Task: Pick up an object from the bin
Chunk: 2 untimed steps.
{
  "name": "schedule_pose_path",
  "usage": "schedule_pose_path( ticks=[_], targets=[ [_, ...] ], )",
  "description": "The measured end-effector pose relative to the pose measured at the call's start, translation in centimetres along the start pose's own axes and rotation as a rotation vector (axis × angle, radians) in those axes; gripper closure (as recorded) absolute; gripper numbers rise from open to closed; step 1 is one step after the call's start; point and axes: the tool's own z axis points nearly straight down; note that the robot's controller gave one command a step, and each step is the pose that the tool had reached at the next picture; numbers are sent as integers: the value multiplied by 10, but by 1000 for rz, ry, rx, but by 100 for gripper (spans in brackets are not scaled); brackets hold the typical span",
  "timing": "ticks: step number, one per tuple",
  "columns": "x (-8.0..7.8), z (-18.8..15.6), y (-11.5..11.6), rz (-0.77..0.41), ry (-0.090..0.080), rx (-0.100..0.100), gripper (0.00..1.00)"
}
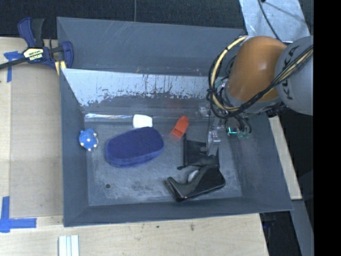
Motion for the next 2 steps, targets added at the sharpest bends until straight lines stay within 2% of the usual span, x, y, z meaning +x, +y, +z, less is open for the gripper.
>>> schedule_pose_path(
  ticks=[1, 2],
  targets=[
    [17, 66, 6, -47, -6, -1, 0],
    [16, 65, 6, -47, -9, 0, 0]
  ],
)
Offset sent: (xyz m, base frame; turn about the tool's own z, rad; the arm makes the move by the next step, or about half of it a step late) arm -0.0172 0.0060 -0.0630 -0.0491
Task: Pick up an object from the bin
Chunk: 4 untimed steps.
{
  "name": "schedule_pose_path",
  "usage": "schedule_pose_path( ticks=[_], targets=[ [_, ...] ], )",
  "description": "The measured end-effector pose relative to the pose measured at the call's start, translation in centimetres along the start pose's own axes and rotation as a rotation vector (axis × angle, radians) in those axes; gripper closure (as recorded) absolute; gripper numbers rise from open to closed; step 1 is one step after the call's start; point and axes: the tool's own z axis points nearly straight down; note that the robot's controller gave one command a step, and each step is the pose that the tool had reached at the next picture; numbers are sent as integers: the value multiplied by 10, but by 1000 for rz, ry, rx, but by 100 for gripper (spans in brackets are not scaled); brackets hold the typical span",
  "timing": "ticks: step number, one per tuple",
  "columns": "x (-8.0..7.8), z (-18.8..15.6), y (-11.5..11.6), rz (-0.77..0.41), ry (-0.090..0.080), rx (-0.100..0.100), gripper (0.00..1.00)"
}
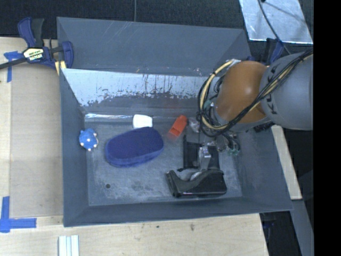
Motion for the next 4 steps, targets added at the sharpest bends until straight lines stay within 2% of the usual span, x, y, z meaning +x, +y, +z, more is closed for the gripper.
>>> schedule_pose_path(
  ticks=[3, 4],
  targets=[
    [-2, -1, 0, -3, -5, 1, 0],
    [-3, -3, 0, -3, -9, 1, 100]
  ],
)
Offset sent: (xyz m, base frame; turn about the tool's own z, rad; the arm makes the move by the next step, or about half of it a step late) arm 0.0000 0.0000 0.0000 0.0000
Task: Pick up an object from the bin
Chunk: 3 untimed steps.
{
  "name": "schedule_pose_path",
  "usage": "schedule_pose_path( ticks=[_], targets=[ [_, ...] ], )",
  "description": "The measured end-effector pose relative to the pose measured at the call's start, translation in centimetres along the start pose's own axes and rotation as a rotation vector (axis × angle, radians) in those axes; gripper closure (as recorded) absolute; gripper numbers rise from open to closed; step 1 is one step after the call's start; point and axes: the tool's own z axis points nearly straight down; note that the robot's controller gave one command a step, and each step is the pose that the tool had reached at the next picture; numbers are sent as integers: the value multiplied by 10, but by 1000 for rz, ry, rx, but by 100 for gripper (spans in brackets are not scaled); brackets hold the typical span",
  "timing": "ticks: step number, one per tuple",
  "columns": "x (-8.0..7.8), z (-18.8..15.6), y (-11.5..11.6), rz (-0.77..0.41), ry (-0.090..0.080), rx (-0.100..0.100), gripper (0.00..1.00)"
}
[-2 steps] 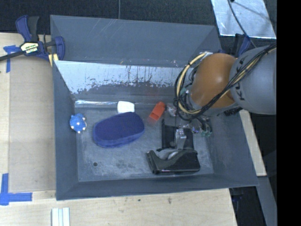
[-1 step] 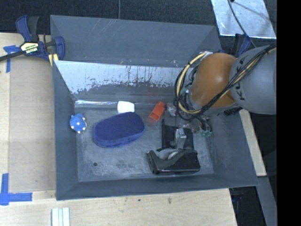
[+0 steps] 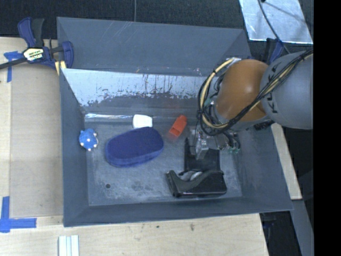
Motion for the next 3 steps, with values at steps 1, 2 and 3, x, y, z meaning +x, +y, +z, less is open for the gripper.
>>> schedule_pose_path(
  ticks=[1, 2, 3],
  targets=[
    [-4, -84, 0, -1, 2, 1, 100],
    [-6, -113, -1, -1, 5, 1, 100],
    [-8, -127, -1, -1, 6, 0, 100]
  ],
)
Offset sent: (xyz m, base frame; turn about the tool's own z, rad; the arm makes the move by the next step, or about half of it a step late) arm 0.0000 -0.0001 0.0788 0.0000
